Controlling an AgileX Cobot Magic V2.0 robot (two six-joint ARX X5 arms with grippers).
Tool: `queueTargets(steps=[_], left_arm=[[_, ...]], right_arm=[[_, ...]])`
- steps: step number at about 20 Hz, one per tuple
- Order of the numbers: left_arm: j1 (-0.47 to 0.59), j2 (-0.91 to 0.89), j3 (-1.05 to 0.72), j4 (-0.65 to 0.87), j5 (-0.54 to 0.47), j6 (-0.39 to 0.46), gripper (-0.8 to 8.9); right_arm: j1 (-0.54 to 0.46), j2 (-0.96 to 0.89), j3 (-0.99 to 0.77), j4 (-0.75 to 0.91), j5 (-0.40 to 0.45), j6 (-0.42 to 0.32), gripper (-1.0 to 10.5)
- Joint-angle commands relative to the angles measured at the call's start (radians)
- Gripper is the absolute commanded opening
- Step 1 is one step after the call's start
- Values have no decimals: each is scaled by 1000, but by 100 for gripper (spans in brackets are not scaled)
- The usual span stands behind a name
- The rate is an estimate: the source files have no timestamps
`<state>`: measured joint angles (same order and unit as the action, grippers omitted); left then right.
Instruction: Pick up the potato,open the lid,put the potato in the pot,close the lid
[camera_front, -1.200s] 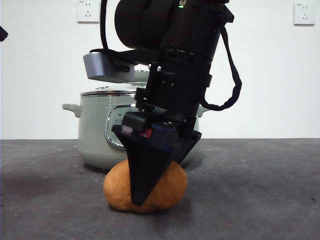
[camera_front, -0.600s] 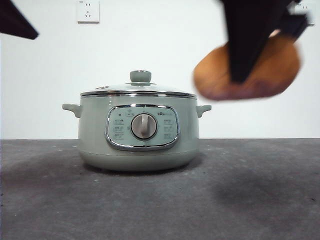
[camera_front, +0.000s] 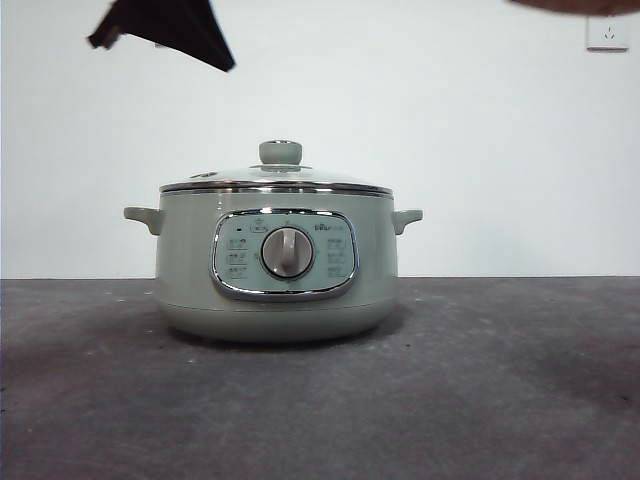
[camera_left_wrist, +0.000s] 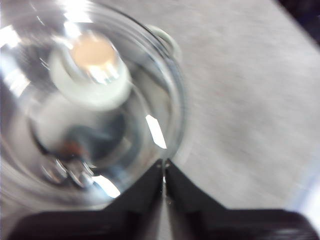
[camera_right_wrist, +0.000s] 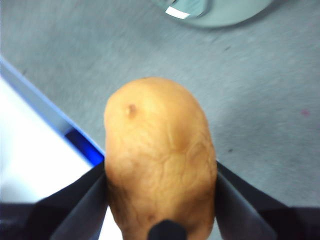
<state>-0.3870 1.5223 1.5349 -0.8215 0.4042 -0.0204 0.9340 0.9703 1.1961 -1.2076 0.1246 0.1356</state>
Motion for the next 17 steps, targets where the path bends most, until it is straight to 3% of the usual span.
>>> queueTargets(steps=[1, 2, 3, 5, 7, 11, 17], left_arm=[[-38, 99, 131, -51, -127, -1, 355], [-55, 142, 188, -76, -184, 0, 498], [-71, 182, 240, -93, -234, 5, 543], [-97, 254, 327, -115, -304, 5, 545], [-113, 319, 393, -134, -348, 6, 624], [-126, 412, 461, -139, -430, 7, 633], [-125, 449, 467, -112, -427, 18, 624]], right_arm=[[1, -41, -4, 2, 8, 47, -8], [1, -58, -4, 1, 8, 59, -8], [1, -73, -4, 1, 10, 71, -8], [1, -98, -4, -5, 16, 75, -8], [2, -112, -4, -20, 35, 84, -8], [2, -112, -4, -56, 64, 102, -8], [2, -111, -5, -53, 66, 108, -8]])
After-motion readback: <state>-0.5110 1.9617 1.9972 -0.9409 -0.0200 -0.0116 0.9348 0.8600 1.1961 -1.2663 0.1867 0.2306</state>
